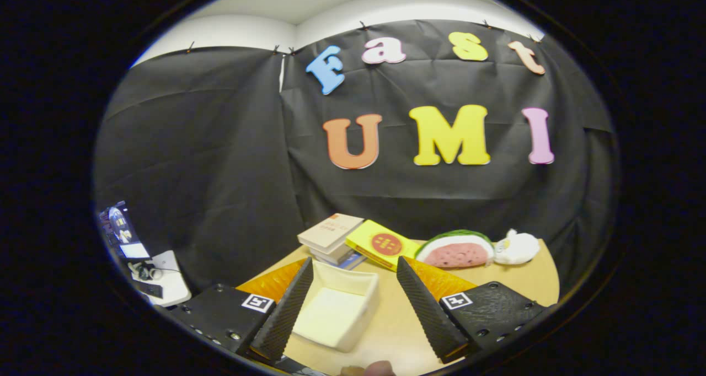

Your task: Open the storage box then place both shoes into the box .Put the left shoe in first, then the right shoe, with the right side of both shoes facing outward in a uniform manner.

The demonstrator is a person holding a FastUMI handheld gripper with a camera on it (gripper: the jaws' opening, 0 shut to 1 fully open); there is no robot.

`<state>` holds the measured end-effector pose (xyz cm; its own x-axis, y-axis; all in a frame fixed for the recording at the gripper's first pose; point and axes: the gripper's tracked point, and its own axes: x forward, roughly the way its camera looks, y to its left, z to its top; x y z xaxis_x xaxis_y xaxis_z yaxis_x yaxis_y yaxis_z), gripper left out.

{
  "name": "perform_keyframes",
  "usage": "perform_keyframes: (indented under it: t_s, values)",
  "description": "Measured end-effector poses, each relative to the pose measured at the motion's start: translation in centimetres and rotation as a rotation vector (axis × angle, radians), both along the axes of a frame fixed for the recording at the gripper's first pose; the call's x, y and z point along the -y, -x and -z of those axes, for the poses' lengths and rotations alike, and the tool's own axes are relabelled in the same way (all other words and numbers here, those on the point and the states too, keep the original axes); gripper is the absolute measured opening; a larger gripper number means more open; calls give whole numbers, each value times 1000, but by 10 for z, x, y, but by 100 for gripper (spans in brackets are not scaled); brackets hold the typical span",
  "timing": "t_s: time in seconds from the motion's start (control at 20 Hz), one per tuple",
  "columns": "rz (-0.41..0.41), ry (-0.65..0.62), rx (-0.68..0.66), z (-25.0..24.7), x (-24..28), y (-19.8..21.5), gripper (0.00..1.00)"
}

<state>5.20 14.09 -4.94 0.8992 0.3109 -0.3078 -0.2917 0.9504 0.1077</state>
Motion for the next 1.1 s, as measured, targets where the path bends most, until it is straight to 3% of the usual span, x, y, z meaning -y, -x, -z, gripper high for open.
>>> perform_keyframes:
  t_s: [0.25,0.45,0.75,1.1]
  values:
    - [157,43,-86,51,128,28,94]
    - [201,74,-246,130,189,49,94]
    - [214,112,-473,243,225,50,95]
    - [164,150,-647,324,229,27,95]
